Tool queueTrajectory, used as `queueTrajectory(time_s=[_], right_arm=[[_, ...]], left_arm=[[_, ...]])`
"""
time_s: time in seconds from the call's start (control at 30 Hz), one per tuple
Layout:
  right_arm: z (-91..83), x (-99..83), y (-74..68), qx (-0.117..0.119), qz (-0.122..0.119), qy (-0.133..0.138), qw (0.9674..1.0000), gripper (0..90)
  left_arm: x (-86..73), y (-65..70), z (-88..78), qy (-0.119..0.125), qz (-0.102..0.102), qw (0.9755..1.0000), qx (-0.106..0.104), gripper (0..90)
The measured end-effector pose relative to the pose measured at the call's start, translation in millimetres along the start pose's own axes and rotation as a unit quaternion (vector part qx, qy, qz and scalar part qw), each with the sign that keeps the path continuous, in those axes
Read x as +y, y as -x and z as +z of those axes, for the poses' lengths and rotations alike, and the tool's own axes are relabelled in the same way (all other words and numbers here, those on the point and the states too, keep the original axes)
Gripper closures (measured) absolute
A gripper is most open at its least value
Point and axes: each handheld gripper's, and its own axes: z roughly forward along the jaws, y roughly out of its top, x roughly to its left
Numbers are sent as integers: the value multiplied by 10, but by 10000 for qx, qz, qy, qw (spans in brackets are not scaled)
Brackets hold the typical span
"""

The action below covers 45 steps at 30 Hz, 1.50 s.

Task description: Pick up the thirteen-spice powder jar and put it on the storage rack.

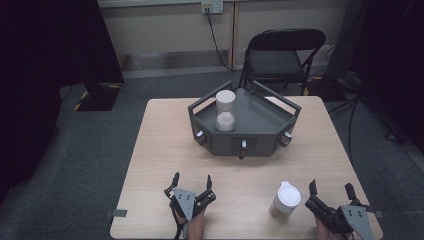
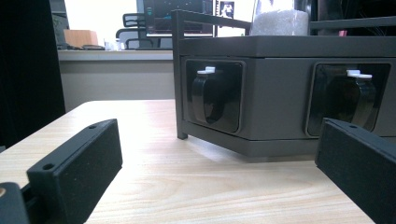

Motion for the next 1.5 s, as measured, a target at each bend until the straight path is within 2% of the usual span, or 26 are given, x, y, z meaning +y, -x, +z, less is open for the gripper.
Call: queueTrajectory(time_s=[0.13, 0.2, 0.5, 0.6, 0.8, 1.07, 1.2, 1.5], right_arm=[[-35, 119, -23, 162, 20, 112, 9998, 0], [-54, 174, -34, 315, -8, 161, 9994, 0], [-137, 304, -185, 969, -75, 315, 9948, 0], [-146, 316, -237, 1134, -75, 282, 9931, 0], [-149, 286, -318, 1387, -108, 50, 9903, 0], [-180, 239, -379, 1524, -192, -62, 9881, 1], [-193, 207, -407, 1515, -262, -112, 9880, 19], [-211, 146, -427, 1499, -236, -270, 9880, 42]], left_arm=[[0, 3, -1, 0, 2, 10000, 12, 1], [0, 1, -1, 1, 3, 10000, 9, 1], [-1, -1, -2, 3, 3, 10000, 4, 1], [0, -2, -2, 0, 3, 10000, -1, 0], [0, -2, -2, 1, 3, 10000, 0, 0], [0, -2, -2, 0, 4, 10000, 0, 0], [0, -2, -2, 0, 2, 10000, 0, 0], [1, 5, -3, -2, 5, 10000, 22, 2]])
